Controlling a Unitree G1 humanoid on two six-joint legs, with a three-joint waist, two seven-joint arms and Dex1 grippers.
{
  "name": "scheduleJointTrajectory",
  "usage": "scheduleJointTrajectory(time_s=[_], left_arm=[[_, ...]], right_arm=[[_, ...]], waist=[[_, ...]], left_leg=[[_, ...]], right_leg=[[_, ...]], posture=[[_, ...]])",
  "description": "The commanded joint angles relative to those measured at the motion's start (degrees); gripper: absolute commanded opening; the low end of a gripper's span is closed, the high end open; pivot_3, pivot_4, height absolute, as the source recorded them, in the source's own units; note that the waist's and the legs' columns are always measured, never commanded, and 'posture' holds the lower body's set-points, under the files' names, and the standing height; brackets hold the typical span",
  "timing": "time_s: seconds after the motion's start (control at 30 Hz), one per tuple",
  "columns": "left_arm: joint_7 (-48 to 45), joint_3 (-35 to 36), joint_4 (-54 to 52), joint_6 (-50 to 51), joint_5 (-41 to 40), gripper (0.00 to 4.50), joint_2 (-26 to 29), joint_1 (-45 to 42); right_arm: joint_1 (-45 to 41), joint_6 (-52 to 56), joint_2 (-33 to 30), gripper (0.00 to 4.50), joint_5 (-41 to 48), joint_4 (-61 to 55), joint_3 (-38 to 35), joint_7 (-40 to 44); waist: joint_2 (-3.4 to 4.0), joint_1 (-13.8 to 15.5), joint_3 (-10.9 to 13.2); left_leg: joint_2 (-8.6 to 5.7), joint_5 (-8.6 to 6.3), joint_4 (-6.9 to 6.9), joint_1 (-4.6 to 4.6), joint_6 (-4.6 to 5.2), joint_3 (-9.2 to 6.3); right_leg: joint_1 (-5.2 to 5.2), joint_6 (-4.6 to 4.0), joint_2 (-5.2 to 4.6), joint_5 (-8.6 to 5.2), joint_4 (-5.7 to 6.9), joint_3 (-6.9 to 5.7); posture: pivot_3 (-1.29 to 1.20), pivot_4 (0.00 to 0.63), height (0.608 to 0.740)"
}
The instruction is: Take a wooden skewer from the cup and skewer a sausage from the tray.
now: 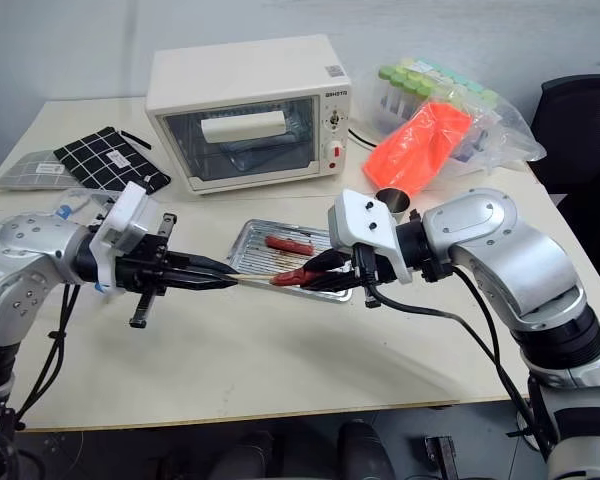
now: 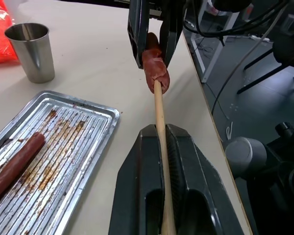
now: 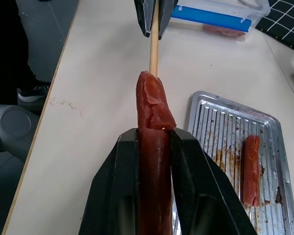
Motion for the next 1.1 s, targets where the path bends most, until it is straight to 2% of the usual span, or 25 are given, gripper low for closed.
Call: scheduleJointTrajectory(time_s=[0.03, 0.3, 0.63, 0.9, 1.1], left_arm=[[-0.2, -1.3, -1.0, -1.0, 0.4, 0.0, -1.5, -1.7], [0.2, -3.1, 0.5, -2.6, 3.1, 0.0, -5.0, -3.1], [1.2, -0.6, -0.8, -3.2, 3.4, 0.0, -3.8, 0.7], [3.6, -1.9, -2.1, -2.8, 3.0, 0.0, -6.1, -0.2], [3.7, 0.8, -1.4, -3.9, 3.9, 0.0, -4.0, 2.4]], right_arm=[[-0.5, -0.2, -0.1, 0.9, 1.2, -2.8, -2.0, -0.4], [-0.3, 0.3, -0.5, 0.9, 1.3, -3.2, -2.4, -0.6], [-0.1, 0.7, -1.0, 0.9, 1.7, -3.2, -3.0, -0.9], [-0.7, 0.5, -0.7, 0.9, 1.8, -2.7, -2.8, -0.7], [-2.1, 1.4, -0.3, 0.9, 2.1, -2.0, -3.2, -1.5]], waist=[[0.0, 0.0, 0.0], [0.0, 0.0, 0.0], [0.0, 0.0, 0.0], [0.0, 0.1, 0.0], [0.0, -0.1, 0.0]], left_leg=[[0.0, 0.0, 0.0, 0.0, 0.0, 0.0], [-0.01, 0.0, 0.03, 0.0, 0.0, 0.0], [0.0, 0.0, 0.03, 0.0, 0.0, 0.0], [-0.01, 0.0, 0.07, 0.0, 0.0, 0.0], [0.0, 0.0, 0.07, 0.0, 0.0, 0.0]], right_leg=[[0.0, 0.0, 0.0, 0.0, 0.0, 0.0], [0.01, 0.0, 0.01, 0.0, 0.02, -0.01], [0.01, 0.0, 0.01, 0.0, 0.01, 0.0], [0.03, 0.0, 0.0, 0.0, 0.01, 0.0], [0.02, 0.0, 0.0, 0.0, 0.0, 0.0]], posture=[[0.0, 0.15, 0.74], [0.0, 0.15, 0.74], [0.0, 0.15, 0.74], [0.0, 0.15, 0.74], [0.0, 0.15, 0.74]])
